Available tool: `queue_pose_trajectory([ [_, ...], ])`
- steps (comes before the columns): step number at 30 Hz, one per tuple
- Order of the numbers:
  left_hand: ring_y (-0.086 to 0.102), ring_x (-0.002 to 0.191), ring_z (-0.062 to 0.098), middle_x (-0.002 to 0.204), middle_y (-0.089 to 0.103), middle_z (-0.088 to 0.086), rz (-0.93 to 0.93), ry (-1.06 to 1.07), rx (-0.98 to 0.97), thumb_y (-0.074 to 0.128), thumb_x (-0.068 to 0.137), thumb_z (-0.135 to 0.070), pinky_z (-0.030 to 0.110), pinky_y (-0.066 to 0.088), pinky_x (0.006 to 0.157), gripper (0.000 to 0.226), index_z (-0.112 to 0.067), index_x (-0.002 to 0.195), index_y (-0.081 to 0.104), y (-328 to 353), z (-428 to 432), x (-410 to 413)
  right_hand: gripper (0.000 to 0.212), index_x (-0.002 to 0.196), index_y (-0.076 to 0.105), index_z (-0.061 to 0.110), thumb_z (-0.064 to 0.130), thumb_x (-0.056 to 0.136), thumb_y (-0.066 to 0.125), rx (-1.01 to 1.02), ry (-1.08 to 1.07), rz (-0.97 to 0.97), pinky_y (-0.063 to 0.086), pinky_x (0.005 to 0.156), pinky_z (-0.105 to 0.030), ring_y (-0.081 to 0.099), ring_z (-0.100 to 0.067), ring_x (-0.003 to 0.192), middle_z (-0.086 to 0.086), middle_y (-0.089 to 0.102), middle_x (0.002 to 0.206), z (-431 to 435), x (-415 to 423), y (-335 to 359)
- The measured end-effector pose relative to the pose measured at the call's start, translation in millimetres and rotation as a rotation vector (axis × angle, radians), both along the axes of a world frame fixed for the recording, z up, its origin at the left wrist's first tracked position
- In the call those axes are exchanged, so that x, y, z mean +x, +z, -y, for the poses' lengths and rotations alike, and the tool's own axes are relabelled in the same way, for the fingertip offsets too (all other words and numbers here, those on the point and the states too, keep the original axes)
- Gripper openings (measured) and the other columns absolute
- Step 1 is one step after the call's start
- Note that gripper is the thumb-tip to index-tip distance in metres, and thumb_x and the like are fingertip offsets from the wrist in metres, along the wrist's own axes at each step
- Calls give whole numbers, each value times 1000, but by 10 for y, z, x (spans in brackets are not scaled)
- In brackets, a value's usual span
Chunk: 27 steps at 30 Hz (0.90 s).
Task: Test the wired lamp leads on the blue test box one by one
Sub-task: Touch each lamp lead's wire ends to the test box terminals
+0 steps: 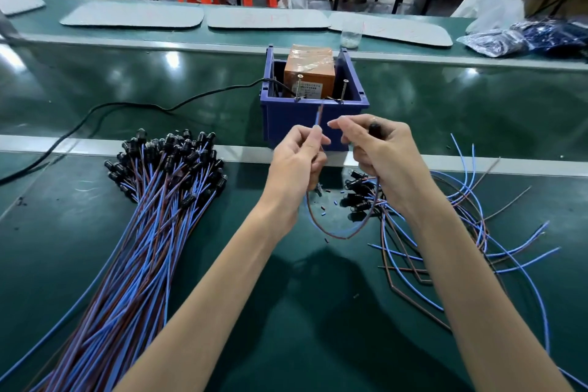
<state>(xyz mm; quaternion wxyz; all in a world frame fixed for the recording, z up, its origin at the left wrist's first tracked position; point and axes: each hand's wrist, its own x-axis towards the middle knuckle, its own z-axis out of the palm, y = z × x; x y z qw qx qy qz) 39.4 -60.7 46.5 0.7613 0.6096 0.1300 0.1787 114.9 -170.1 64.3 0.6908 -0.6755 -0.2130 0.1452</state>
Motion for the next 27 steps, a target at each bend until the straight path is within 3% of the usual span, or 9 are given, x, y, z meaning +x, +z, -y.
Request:
queue_pose_trajectory([
  [4,23,42,3,54,30,-5,5,-59,70,45,101,-19,15,18,41,25,-14,77,53,11,42,-32,3,81,74,15,14,83,72,97,-16,-45,24,39,-13,31,-7,46,-10,54,74,1,-56,71],
  [10,27,45,2,48,34,-14,5,-78,174,49,100,-18,13,24,44,25,-13,76,55,-6,40,-43,16,70,70,15,4,80,73,164,-58,-93,27,38,-11,37,-4,43,2,52,60,11,-32,76],
  [14,33,44,2,45,40,-16,2,-48,272,51,99,-20,10,27,45,26,-16,75,58,-18,-25,-42,17,65,73,17,7,79,75,121,-52,-65,28,39,-12,42,-5,45,-6,58,67,28,-15,67],
  [19,31,50,6,53,40,-12,-13,-20,358,54,98,-20,17,26,48,26,-20,73,61,-25,-124,-28,14,72,70,17,7,83,72,12,-28,43,29,41,-11,44,-4,45,8,61,54,59,-6,83],
  [23,33,49,4,48,46,-15,14,-42,401,53,98,-16,16,29,51,20,-17,79,61,-22,-154,-25,11,76,68,13,5,83,71,-69,-1,83,33,45,-8,45,-1,46,8,65,57,41,-21,61],
  [27,28,52,12,48,40,-13,11,-60,472,54,98,-16,22,26,51,21,-17,78,59,-37,-196,-31,14,74,68,15,6,84,70,-108,19,84,34,44,-7,46,-1,47,5,67,60,25,-6,30],
])
